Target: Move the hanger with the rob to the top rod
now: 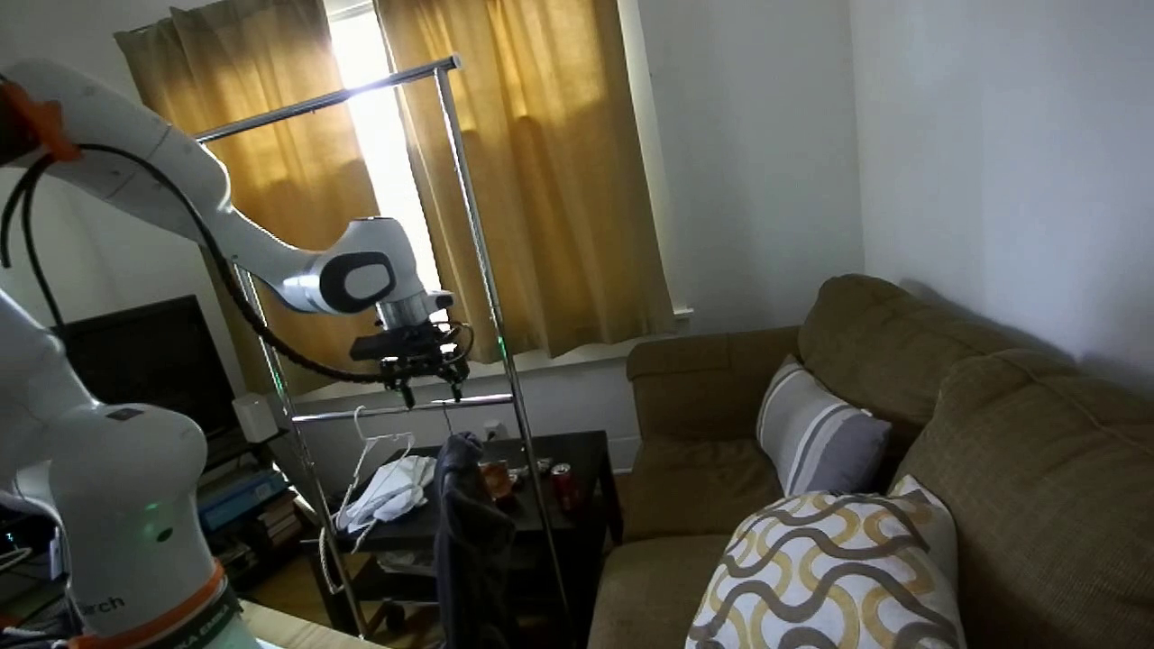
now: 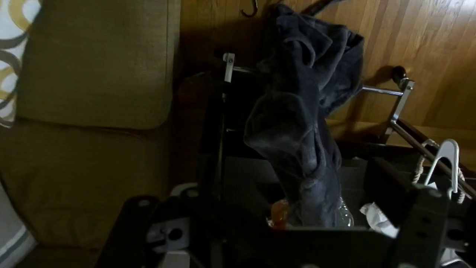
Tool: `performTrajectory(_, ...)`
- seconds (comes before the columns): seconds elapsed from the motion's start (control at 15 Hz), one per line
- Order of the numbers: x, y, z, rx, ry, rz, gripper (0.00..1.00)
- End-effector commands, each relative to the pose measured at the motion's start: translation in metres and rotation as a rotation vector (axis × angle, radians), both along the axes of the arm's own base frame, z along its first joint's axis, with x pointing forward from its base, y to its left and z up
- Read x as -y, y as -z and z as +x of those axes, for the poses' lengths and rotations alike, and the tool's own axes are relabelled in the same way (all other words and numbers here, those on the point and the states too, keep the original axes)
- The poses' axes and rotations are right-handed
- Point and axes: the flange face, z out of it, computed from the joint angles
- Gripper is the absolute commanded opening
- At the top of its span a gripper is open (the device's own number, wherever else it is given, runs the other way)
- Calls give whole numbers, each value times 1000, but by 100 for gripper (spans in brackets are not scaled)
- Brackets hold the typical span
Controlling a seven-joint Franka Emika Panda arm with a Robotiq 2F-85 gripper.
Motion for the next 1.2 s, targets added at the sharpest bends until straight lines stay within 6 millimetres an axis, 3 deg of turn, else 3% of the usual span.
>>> performTrajectory(0.0, -47, 43, 31, 29, -46, 70, 100)
performTrajectory(0.2, -88, 70, 51, 32, -94, 154, 100)
performTrajectory(0.27, -73, 54, 34, 34, -65, 122, 100)
performTrajectory(0.4, -84, 62, 40, 22, -82, 121, 100)
performTrajectory(0.8, -73, 55, 42, 41, -59, 121, 100)
performTrajectory(1.13, -89, 83, 63, 55, -110, 161, 100)
